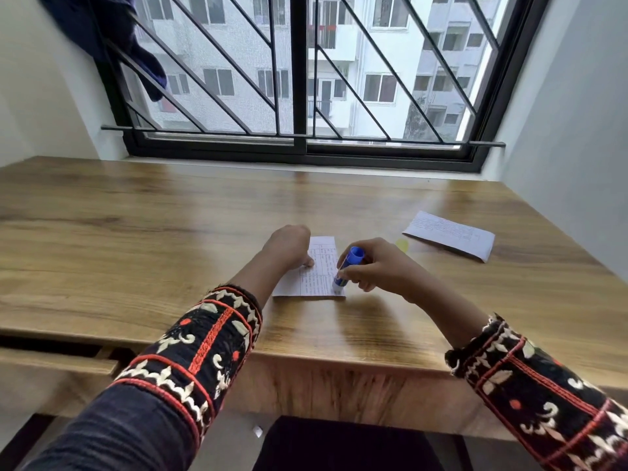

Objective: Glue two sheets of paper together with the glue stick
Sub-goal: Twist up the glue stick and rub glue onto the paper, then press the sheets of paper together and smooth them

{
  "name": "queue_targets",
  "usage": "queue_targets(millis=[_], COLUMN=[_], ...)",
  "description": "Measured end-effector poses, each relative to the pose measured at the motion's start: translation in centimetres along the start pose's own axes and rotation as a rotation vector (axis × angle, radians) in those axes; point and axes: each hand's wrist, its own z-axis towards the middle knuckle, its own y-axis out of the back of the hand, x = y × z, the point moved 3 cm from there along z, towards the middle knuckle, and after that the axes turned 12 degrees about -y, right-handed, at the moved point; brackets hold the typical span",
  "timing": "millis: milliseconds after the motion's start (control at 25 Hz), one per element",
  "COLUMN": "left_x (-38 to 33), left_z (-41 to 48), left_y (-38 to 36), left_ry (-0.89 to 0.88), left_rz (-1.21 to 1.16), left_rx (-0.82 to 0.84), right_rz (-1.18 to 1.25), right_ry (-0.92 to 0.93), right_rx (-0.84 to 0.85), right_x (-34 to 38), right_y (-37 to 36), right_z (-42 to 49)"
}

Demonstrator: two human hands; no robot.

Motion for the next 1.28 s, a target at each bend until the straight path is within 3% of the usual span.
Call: queue_targets(millis=[160, 480, 640, 960, 1280], left_x=[0.0, -0.7, -1.3, -3.2, -3.5], left_z=[-0.1, -0.4, 0.4, 2.0, 1.8], left_y=[0.1, 0.2, -0.3, -0.4, -0.1], left_ry=[-0.003, -0.015, -0.025, -0.076, -0.088], left_rz=[0.002, 0.039, 0.011, 0.016, 0.043], left_rx=[-0.001, 0.030, 0.020, 0.043, 0.032], right_rz=[0.061, 0.467, 0.467, 0.486, 0.433], right_ry=[-0.011, -0.006, 0.025, -0.029, -0.082], right_rx=[0.014, 0.003, -0.017, -0.220, -0.245], right_x=[-0.3, -2.3, -3.8, -7.0, -8.3], right_y=[0.2, 2.1, 3.2, 7.0, 7.1], right_z=[-0.4, -1.2, -1.6, -1.6, -0.7])
